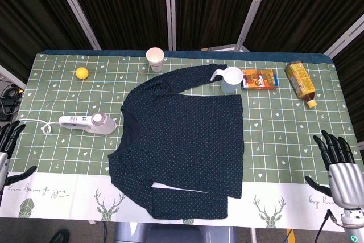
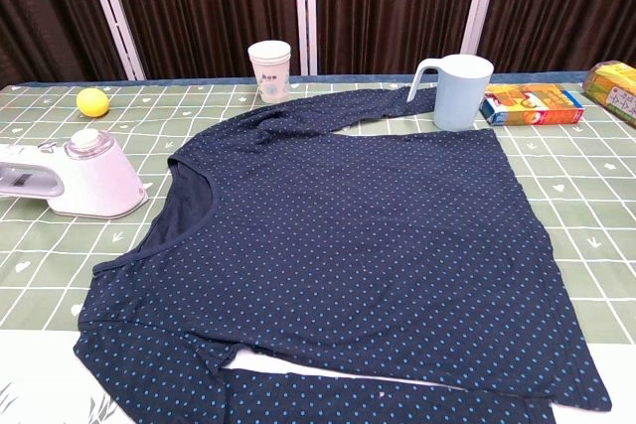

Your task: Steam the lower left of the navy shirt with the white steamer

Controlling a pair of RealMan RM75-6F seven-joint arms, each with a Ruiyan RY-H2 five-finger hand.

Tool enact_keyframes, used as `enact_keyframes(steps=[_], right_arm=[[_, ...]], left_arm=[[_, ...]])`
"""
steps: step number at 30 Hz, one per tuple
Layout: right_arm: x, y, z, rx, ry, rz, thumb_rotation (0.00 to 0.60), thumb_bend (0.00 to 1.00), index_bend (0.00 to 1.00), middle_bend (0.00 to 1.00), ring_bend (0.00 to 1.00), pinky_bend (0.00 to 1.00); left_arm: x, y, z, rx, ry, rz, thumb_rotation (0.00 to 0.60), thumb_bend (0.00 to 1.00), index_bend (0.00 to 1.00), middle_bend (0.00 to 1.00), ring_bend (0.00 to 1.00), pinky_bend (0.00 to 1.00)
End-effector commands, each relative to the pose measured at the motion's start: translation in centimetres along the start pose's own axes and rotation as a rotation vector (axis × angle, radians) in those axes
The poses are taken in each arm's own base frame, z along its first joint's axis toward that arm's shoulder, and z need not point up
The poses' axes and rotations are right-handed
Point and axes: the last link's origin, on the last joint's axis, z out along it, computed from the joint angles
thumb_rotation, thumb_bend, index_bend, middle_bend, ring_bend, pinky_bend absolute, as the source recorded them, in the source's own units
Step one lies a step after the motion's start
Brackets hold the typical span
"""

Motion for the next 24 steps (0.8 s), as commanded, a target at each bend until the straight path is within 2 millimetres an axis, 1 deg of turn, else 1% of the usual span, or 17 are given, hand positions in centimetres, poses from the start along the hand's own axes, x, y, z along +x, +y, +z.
enact_keyframes(steps=[1,8,11,14,17,18,22,24], right_arm=[[0.1,0.0,0.0,0.000,0.002,0.001,0.600,0.00,0.00,0.00,0.00,0.00],[0.0,0.1,0.0,-0.005,-0.007,0.012,0.600,0.00,0.00,0.00,0.00,0.00],[0.2,0.1,0.1,-0.008,-0.003,0.022,0.600,0.00,0.00,0.00,0.00,0.00],[0.2,0.1,0.1,-0.006,-0.008,0.021,0.600,0.00,0.00,0.00,0.00,0.00],[0.0,0.2,0.2,-0.011,-0.021,0.016,0.600,0.00,0.00,0.00,0.00,0.00],[-0.1,0.2,0.3,-0.015,-0.025,0.016,0.600,0.00,0.00,0.00,0.00,0.00],[-0.2,0.4,0.6,-0.030,-0.031,0.007,0.600,0.00,0.00,0.00,0.00,0.00],[-0.3,0.5,0.7,-0.037,-0.034,0.003,0.600,0.00,0.00,0.00,0.00,0.00]], left_arm=[[0.0,0.0,0.0,0.001,-0.002,0.000,0.600,0.00,0.00,0.00,0.00,0.00],[-0.3,-0.1,0.1,0.007,-0.016,0.008,0.600,0.00,0.00,0.00,0.00,0.00],[-1.1,-0.2,0.9,0.012,-0.043,0.019,0.600,0.00,0.00,0.00,0.00,0.00],[-1.9,-0.4,2.7,0.010,-0.052,0.019,0.600,0.00,0.00,0.00,0.00,0.00],[-2.7,-0.6,5.1,0.009,-0.076,0.019,0.600,0.00,0.00,0.00,0.00,0.00],[-3.1,-0.6,6.3,0.005,-0.091,0.034,0.600,0.00,0.00,0.00,0.00,0.00],[-4.5,-0.4,9.9,-0.005,-0.133,0.073,0.600,0.01,0.00,0.00,0.00,0.00],[-5.1,-0.2,11.3,-0.014,-0.147,0.092,0.600,0.02,0.00,0.00,0.00,0.00]])
